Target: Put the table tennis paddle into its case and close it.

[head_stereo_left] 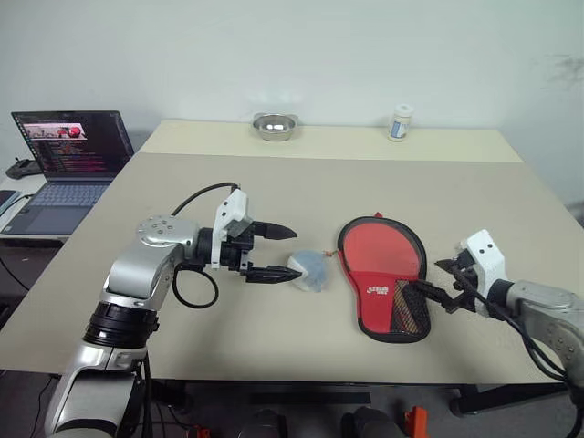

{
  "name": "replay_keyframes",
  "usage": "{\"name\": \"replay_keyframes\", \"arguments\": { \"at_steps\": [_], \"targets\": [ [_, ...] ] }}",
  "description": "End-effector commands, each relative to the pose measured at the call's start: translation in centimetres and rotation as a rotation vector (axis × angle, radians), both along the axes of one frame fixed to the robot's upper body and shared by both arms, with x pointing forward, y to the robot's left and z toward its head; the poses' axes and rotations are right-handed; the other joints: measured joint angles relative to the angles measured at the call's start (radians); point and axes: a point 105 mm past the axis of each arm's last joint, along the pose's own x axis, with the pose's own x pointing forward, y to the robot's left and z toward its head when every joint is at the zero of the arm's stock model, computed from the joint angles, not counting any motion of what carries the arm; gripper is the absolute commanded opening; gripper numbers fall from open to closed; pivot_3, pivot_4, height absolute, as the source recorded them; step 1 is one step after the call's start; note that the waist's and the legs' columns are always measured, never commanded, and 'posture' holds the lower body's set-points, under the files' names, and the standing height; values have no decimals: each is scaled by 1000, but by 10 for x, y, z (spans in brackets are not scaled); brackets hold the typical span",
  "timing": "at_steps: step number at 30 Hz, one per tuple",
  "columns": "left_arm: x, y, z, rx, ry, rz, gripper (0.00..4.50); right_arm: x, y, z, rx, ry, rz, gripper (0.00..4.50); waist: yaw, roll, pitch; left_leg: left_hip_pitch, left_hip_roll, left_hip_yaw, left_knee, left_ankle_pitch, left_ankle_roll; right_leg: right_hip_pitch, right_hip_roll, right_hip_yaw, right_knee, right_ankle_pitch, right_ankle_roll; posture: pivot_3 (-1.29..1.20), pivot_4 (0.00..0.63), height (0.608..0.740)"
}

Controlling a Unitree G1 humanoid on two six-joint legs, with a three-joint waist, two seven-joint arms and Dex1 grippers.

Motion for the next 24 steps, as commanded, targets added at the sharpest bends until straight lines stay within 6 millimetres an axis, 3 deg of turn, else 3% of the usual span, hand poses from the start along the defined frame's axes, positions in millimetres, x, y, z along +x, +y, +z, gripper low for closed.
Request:
{"name": "replay_keyframes", "arguments": {
  "at_steps": [1, 7, 11, 14, 24],
  "targets": [
    [-1, -7, 16, -25, -59, -19, 4500, 8, -7, -7, -27, -13, -45, 4476, 0, 0, 0, 0, 0, 0, 0, 0, 0, 0, 0, 0, 0, 0, 0, 0, 150, 740],
    [1, -13, 18, -25, -72, -33, 4500, 10, -16, -26, -89, 25, -69, 4476, -1, 0, 0, 0, 0, 0, 0, 0, 0, 0, 0, 0, 0, 1, -2, 0, 150, 740],
    [1, -14, 19, -23, -75, -35, 4500, 5, -11, -30, -73, 56, -36, 4476, -1, 0, 0, 1, 0, 0, 0, 0, 0, 1, 0, 0, 0, 1, -2, 0, 150, 740],
    [1, -14, 19, -20, -76, -34, 4500, 2, -1, -33, -44, 87, -3, 3916, -1, 0, 0, 2, 0, 0, 0, 0, 0, 1, 0, 0, 0, 1, -2, 0, 150, 740],
    [4, -5, 17, 6, -73, -10, 4500, -2, 12, -57, 43, 255, -8, 820, -8, -8, -6, 8, 1, 1, -1, 0, 0, 6, 1, 2, 1, 1, -2, 0, 150, 740]
  ]
}}
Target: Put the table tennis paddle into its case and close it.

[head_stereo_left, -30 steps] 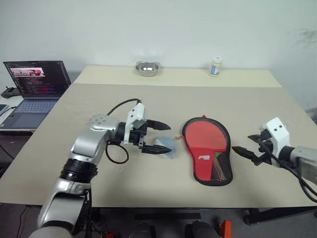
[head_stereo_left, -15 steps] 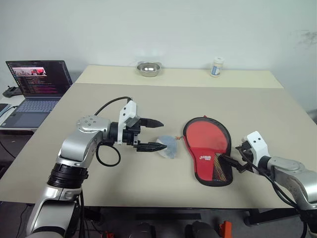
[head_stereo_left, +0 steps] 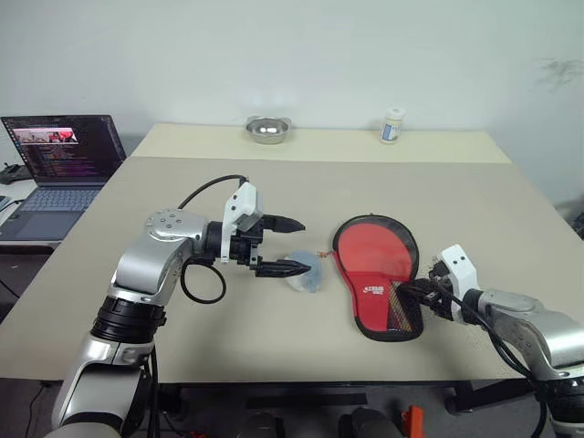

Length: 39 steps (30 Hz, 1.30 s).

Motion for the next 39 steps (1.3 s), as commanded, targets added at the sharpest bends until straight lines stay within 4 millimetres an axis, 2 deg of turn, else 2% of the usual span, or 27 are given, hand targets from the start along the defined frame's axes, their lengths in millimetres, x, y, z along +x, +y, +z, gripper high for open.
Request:
{"name": "replay_keyframes", "arguments": {
  "at_steps": [1, 4, 8, 13, 16, 20, 23, 27, 32, 35, 39],
  "targets": [
    [1, 5, 10, 7, -41, 7, 4500, -10, 1, -22, -7, 112, 1, 598, 0, -1, -1, 0, 0, 0, 0, 0, 0, 0, 0, 0, 0, 0, 0, 0, 150, 740],
    [0, 8, 6, 15, -29, 16, 4500, -6, 11, -22, 24, 101, 14, 23, -1, -2, -2, 5, 0, 0, -1, 0, 0, 5, 0, 0, -1, 0, 0, 0, 150, 740],
    [-2, 13, 1, 30, -10, 15, 4500, -1, 31, -9, 93, 58, 55, 23, -18, -4, -3, 8, 1, 1, -1, 0, 0, 7, 0, 1, -1, 0, -1, 0, 150, 740],
    [-13, 30, -11, 79, 31, -27, 4500, -5, 74, 11, 168, 16, 185, 23, -37, -4, -2, 9, 5, 1, -3, 0, 0, 5, 1, 2, 0, 0, -4, 0, 150, 740],
    [-17, 37, -16, 115, 52, -45, 4500, -10, 95, 15, 185, 11, 244, 23, -40, -3, -2, 8, 10, 2, -4, 0, 0, 2, 5, 2, 1, -2, -9, 0, 150, 740],
    [-17, 35, -13, 111, 46, -61, 4500, -18, 115, 9, 191, 34, 283, 23, -38, -3, -2, 7, 13, 3, -11, 0, -1, -3, 9, 1, 4, -5, -15, 0, 150, 740],
    [-20, 29, -12, 103, 40, -84, 4500, -32, 118, 1, 197, 75, 278, 23, -37, -3, -2, 7, 14, 4, -14, 1, -2, -4, 9, 0, 3, -6, -16, 0, 150, 740],
    [-24, 28, -11, 109, 40, -106, 4500, -58, 104, -11, 177, 135, 240, 23, -25, -3, -2, 6, 14, 4, -16, 0, -3, -4, 9, 0, 2, -7, -17, 0, 150, 740],
    [-24, 26, -8, 113, 31, -124, 4500, -81, 97, -12, 210, 171, 173, 23, -18, -4, -2, 6, 14, 5, -15, -3, -8, -4, 9, 0, 1, -8, -17, 0, 150, 740],
    [-23, 25, -7, 113, 28, -132, 4500, -89, 99, -10, 234, 173, 151, 23, -17, -4, -2, 6, 13, 5, -15, -4, -9, -3, 8, 0, 0, -9, -16, 0, 150, 740],
    [-21, 24, -8, 114, 27, -139, 4500, -89, 99, -11, 237, 176, 119, 23, -18, -4, -2, 6, 13, 5, -15, -4, -9, -3, 8, 0, 0, -9, -16, 0, 150, 740]
  ]
}}
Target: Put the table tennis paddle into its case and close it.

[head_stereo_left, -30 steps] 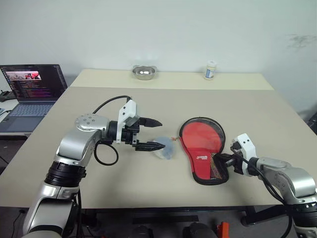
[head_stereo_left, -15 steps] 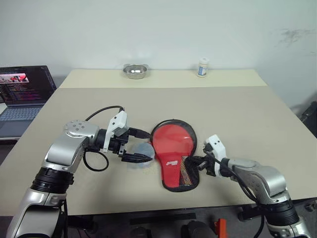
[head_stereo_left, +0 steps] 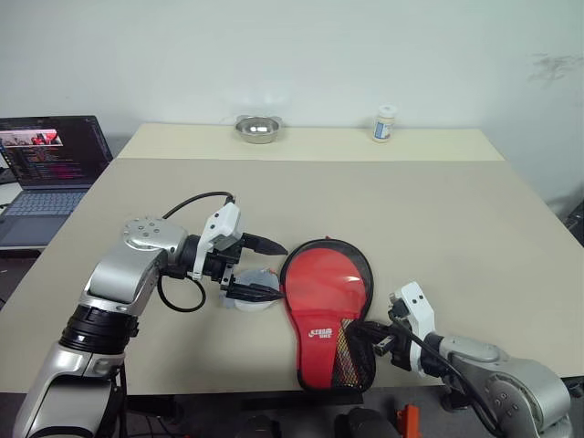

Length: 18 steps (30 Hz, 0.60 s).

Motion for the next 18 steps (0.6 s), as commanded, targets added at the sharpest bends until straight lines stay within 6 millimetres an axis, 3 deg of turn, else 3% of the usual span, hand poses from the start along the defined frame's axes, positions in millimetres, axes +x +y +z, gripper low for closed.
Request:
{"name": "replay_keyframes", "arguments": {
  "at_steps": [1, 6, 9, 13, 18],
  "targets": [
    [0, -3, 9, -5, -30, -37, 4500, -10, 6, -4, 7, 43, 27, 23, 0, 0, 0, 0, 0, 0, 0, 0, 0, 0, 0, 0, 0, 0, 0, 0, 150, 740],
    [1, -5, 9, -4, -35, -44, 4500, -6, 1, -6, -21, 37, -10, 23, -1, 0, 0, 0, 0, 0, 0, 0, 0, 0, 0, 0, 0, 0, 0, 0, 150, 740],
    [3, -5, 10, -10, -46, -33, 4500, -1, -7, 2, -21, 7, -52, 715, 0, 0, 0, 0, 0, 0, 0, 0, 0, 0, 0, 0, 1, 0, 0, 0, 150, 740],
    [3, -3, 10, -20, -53, -14, 4500, -4, -21, 16, -118, -66, 0, 2052, -1, 0, 0, 0, -1, 0, 1, 0, 0, 0, 0, 0, 1, 0, 0, 0, 150, 740],
    [4, -1, 8, -30, -61, 14, 4500, 0, -27, 50, -169, -219, 99, 3770, 0, 0, 0, 0, -1, 0, 2, 0, 0, 1, 0, 0, 0, 0, 0, 0, 150, 740]
  ]
}}
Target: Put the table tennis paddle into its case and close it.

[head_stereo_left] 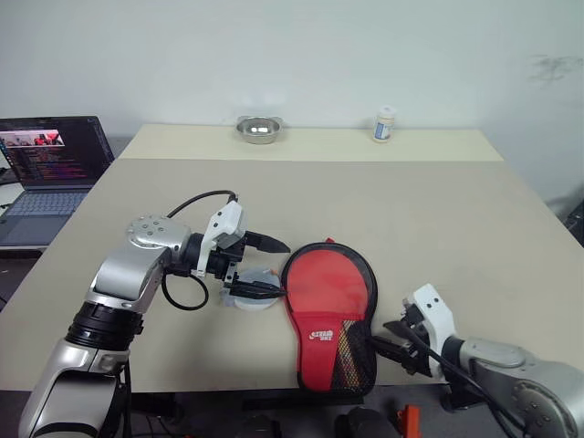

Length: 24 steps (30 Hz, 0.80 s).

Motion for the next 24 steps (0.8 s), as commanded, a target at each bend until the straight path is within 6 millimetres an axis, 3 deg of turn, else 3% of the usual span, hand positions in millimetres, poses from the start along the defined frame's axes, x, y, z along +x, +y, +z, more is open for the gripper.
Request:
{"name": "replay_keyframes", "arguments": {
  "at_steps": [1, 2, 5, 9, 12, 15, 18, 24],
  "targets": [
    [0, 1, 9, -16, -55, 9, 4500, 1, 4, 31, 4, -127, 104, 4142, -1, 0, 0, 0, 0, 0, 0, 0, 0, 0, 0, 0, 0, 0, 0, 0, 150, 740],
    [0, 1, 9, -17, -57, 13, 4500, 1, 4, 38, -19, -154, 155, 4484, -2, 0, 0, 0, 1, 0, 0, 0, 0, 0, 0, 0, 0, 0, 0, 0, 150, 740],
    [3, 2, 10, -24, -71, 42, 4500, 13, 6, 61, -53, -266, 255, 4484, -3, 0, 1, 0, 1, -1, 0, 0, 0, 0, 0, 0, 0, 0, 0, 0, 150, 740],
    [6, 13, 11, -17, -79, 115, 4500, 44, 47, 76, 93, -366, 355, 4484, -8, 0, 1, 1, 2, -1, 0, 0, 0, 0, 2, 1, 1, 0, 0, 0, 150, 740],
    [4, 23, 10, -7, -66, 179, 4500, 68, 75, 54, 109, -355, 389, 4484, -7, 0, 1, 1, 3, -2, -1, 0, 0, -1, 4, 1, 1, 0, 0, 0, 150, 740],
    [2, 32, 10, -6, -58, 233, 4500, 71, 92, 33, 112, -329, 440, 4484, -1, 0, 1, 0, 4, -2, -1, 0, 0, -2, 4, 0, 1, 0, -3, 0, 150, 740],
    [-1, 46, 10, 11, -51, 289, 4500, 67, 98, 14, 92, -303, 486, 4484, 2, 0, 1, -2, 2, 0, -1, 0, 0, -3, 3, 0, 1, 1, -5, 0, 150, 740],
    [-10, 67, 5, 49, 19, 337, 4500, 64, 101, 0, 74, -300, 509, 4484, 0, 0, 1, -2, 0, 3, 0, 0, -1, -3, -2, 1, 0, 1, -3, 0, 150, 740]
  ]
}}
